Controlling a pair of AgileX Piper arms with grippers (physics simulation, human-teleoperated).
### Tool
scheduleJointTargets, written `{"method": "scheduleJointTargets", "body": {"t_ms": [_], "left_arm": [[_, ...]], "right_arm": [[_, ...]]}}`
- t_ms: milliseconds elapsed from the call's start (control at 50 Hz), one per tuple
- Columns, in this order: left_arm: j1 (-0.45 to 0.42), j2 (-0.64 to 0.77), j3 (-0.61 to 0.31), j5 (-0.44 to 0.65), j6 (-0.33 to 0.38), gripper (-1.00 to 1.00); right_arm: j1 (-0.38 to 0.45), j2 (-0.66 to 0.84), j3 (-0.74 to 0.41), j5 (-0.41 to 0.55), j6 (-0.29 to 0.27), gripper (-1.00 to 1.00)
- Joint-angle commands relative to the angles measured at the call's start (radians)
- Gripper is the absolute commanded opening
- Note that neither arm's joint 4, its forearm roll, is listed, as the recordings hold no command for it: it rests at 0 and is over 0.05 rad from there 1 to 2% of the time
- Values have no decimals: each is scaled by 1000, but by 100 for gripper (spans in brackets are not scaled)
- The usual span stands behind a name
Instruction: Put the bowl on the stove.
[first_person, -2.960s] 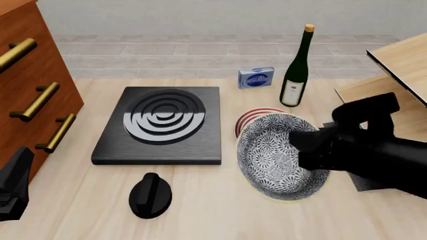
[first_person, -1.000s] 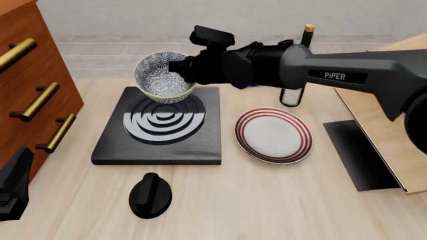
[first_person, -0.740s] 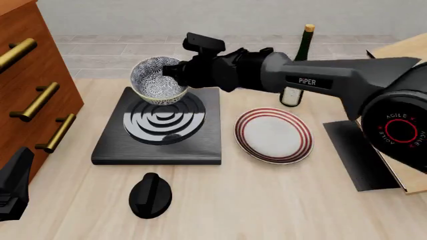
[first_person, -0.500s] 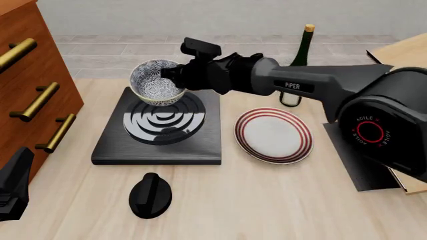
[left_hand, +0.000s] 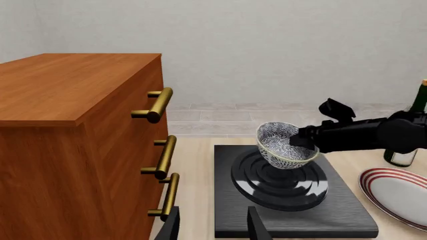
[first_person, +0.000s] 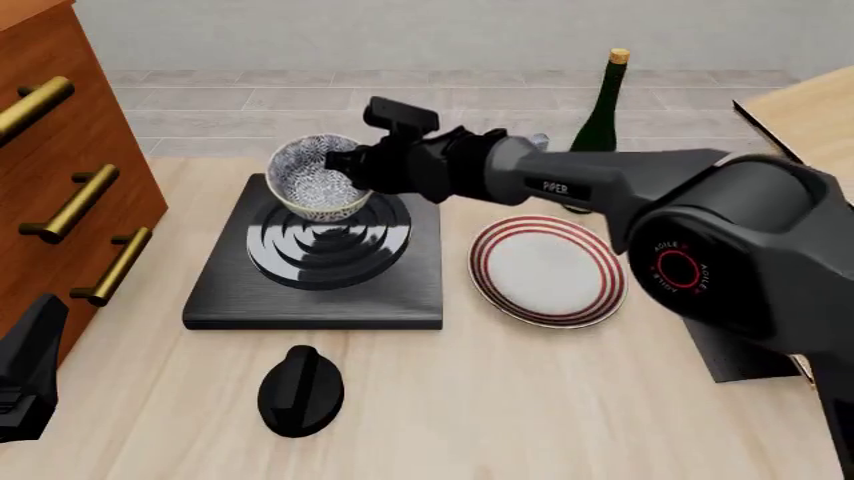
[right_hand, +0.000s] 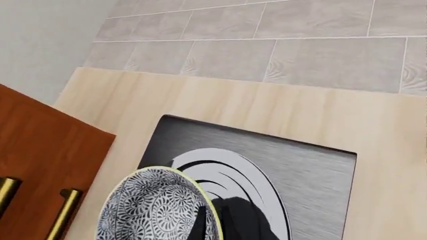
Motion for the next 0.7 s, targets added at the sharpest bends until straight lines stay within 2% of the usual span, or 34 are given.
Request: {"method": "scheduleJointTargets", "body": {"t_ms": [20,700], "left_arm": [[0,0,0,0,0,100],[0,0,0,0,0,100]], "right_arm": [[-10,29,-23,-7,10,-100],[-21,110,-77,-2,16,-100]]}}
